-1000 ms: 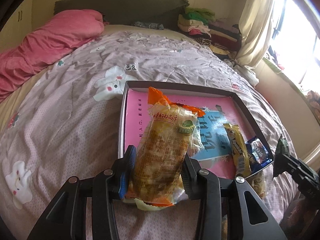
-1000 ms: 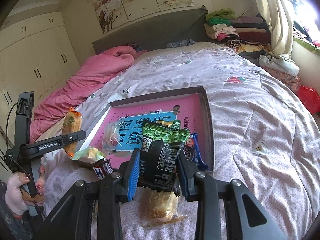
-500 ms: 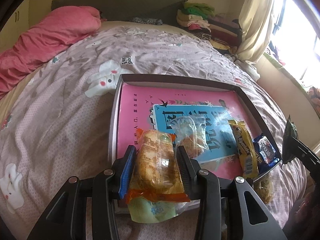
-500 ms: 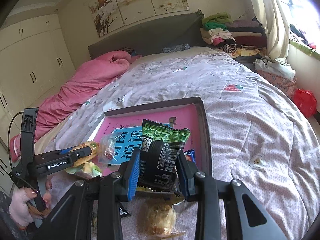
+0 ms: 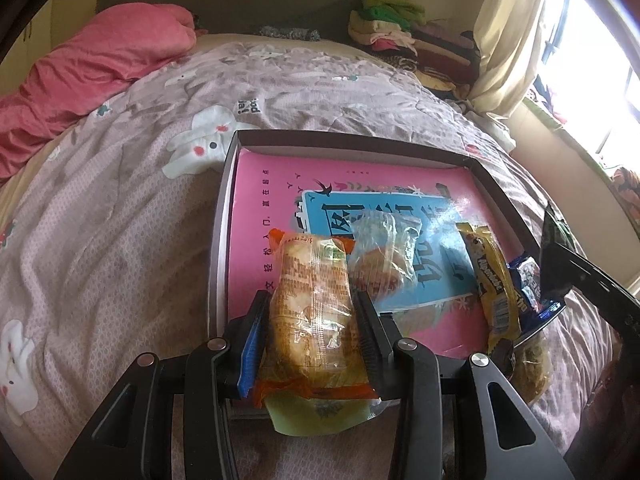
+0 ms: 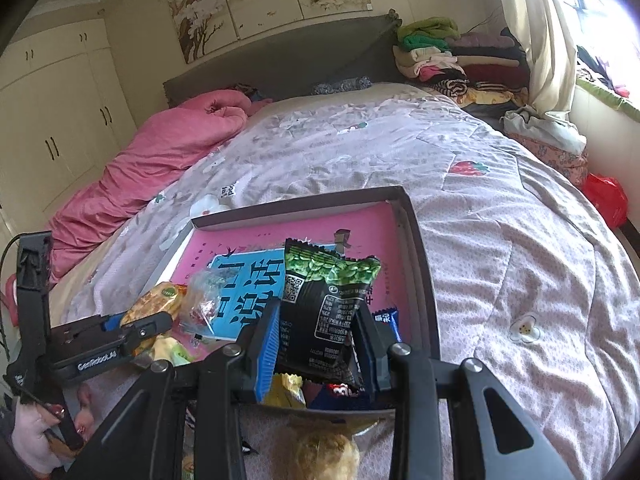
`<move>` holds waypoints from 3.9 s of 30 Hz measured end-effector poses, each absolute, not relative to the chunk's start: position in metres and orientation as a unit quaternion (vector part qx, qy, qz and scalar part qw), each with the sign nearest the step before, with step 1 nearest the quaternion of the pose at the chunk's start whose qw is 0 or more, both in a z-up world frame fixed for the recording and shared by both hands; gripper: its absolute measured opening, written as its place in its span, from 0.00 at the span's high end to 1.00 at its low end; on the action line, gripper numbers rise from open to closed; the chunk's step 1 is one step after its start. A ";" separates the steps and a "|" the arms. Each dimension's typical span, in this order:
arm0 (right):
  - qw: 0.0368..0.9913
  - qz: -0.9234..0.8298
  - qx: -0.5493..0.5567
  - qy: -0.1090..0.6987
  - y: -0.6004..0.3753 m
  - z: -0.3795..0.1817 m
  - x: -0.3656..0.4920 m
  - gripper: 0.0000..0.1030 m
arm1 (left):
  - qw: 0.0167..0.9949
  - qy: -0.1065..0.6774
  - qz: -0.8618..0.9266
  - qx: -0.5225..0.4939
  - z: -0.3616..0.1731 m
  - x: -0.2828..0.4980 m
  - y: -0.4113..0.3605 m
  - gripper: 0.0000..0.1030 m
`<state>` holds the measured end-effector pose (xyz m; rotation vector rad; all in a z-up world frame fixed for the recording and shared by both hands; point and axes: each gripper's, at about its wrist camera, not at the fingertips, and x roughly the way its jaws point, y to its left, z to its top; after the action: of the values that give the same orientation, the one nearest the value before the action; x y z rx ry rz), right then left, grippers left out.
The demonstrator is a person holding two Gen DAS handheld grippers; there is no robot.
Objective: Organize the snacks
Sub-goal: 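Lower the pea snack bag into the tray with the right tool while the left tool lowers the bread bag, then open the right tool to release the pea snack bag while the left tool releases the bread bag, then move both open tools back from the tray to the snack pile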
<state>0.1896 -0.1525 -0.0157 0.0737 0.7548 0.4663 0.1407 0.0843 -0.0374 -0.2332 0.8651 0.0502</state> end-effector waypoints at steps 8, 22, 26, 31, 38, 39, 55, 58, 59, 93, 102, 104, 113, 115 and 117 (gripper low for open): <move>0.894 0.220 0.033 0.388 -0.148 -0.028 0.202 0.66 | 0.901 0.420 0.025 -0.111 -0.038 0.139 0.084 0.58; 0.875 0.264 0.032 0.405 -0.122 -0.041 0.196 0.66 | 0.900 0.420 0.026 -0.110 -0.039 0.138 0.083 0.58; 0.871 0.276 0.030 0.405 -0.115 -0.042 0.192 0.66 | 0.900 0.420 0.025 -0.111 -0.039 0.139 0.083 0.58; 0.867 0.290 0.025 0.405 -0.107 -0.043 0.188 0.66 | 0.900 0.421 0.025 -0.110 -0.039 0.138 0.083 0.58; 0.872 0.265 0.028 0.410 -0.116 -0.048 0.191 0.66 | 0.900 0.421 0.025 -0.109 -0.040 0.138 0.083 0.58; 0.872 0.258 0.030 0.415 -0.119 -0.050 0.193 0.66 | 0.900 0.421 0.025 -0.110 -0.040 0.138 0.083 0.58; 0.863 0.264 0.003 0.430 -0.106 -0.058 0.193 0.65 | 0.899 0.423 0.025 -0.112 -0.041 0.135 0.084 0.58; 0.862 0.267 -0.002 0.432 -0.104 -0.060 0.190 0.65 | 0.898 0.424 0.024 -0.112 -0.040 0.135 0.084 0.58; 0.862 0.266 -0.004 0.432 -0.104 -0.060 0.190 0.65 | 0.898 0.425 0.024 -0.113 -0.040 0.136 0.084 0.58; 0.868 0.267 0.036 0.416 -0.131 -0.045 0.177 0.60 | 0.900 0.421 0.025 -0.110 -0.026 0.130 0.083 0.42; 0.872 0.264 0.048 0.409 -0.138 -0.040 0.176 0.55 | 0.906 0.409 0.034 -0.106 -0.017 0.124 0.084 0.37; 0.874 0.262 0.050 0.406 -0.141 -0.038 0.176 0.54 | 0.907 0.405 0.034 -0.108 -0.014 0.123 0.085 0.26; 0.884 0.252 0.050 0.390 -0.150 -0.028 0.174 0.50 | 0.913 0.393 0.032 -0.107 -0.001 0.116 0.085 0.25; 0.886 0.252 0.050 0.387 -0.152 -0.025 0.173 0.48 | 0.915 0.388 0.029 -0.108 0.002 0.113 0.085 0.25; 0.887 0.250 0.048 0.384 -0.153 -0.023 0.171 0.46 | 0.915 0.387 0.026 -0.108 0.005 0.110 0.085 0.25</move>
<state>0.1713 -0.1530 -0.0232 0.1005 0.7985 0.5204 0.1105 0.0853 0.0045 -0.2214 0.7971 0.0540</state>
